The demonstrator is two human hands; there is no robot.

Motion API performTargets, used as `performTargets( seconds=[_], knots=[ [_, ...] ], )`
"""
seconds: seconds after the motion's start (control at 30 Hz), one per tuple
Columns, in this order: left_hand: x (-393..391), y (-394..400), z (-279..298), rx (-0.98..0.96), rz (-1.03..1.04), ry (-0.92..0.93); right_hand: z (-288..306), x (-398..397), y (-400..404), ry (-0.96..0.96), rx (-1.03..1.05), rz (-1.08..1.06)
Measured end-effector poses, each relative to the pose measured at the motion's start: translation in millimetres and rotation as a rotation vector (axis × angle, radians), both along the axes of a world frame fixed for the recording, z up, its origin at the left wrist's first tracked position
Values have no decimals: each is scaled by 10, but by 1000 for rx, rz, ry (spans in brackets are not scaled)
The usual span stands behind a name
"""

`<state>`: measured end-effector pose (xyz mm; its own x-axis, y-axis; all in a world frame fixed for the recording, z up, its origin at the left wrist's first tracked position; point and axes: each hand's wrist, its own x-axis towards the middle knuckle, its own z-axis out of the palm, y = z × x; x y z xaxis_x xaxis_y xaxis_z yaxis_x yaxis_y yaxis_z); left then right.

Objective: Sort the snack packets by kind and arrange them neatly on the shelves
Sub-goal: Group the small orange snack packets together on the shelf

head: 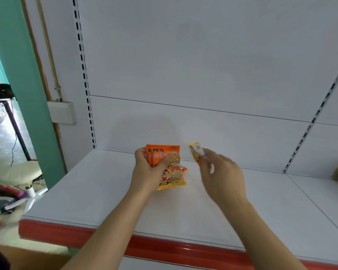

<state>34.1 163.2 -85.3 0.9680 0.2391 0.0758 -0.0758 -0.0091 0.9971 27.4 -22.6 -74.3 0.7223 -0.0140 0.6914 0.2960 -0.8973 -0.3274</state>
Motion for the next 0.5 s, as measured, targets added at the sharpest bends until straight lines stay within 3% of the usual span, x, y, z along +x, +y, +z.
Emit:
performTargets(
  seconds=[0.07,0.17,0.23,0.33,0.4,0.47,0.5],
  knots=[
    [-6,-85,8,-33,-3,-12,-16,-153,297,-75,-1,115],
    [-57,-133,98,-257,-48,32,-77,-260,582,115,45,149],
    [-86,-96,144,-250,-76,33,-84,-292,628,214,54,183],
    [-97,33,159,-233,-67,17,8,-348,642,210,-3,374],
    [-63,178,155,-241,-13,22,84,-310,613,289,211,476],
    [-36,344,140,-236,63,11,91,-127,550,350,357,381],
    [-33,414,132,-231,85,8,78,-9,517,350,276,283]
  ],
)
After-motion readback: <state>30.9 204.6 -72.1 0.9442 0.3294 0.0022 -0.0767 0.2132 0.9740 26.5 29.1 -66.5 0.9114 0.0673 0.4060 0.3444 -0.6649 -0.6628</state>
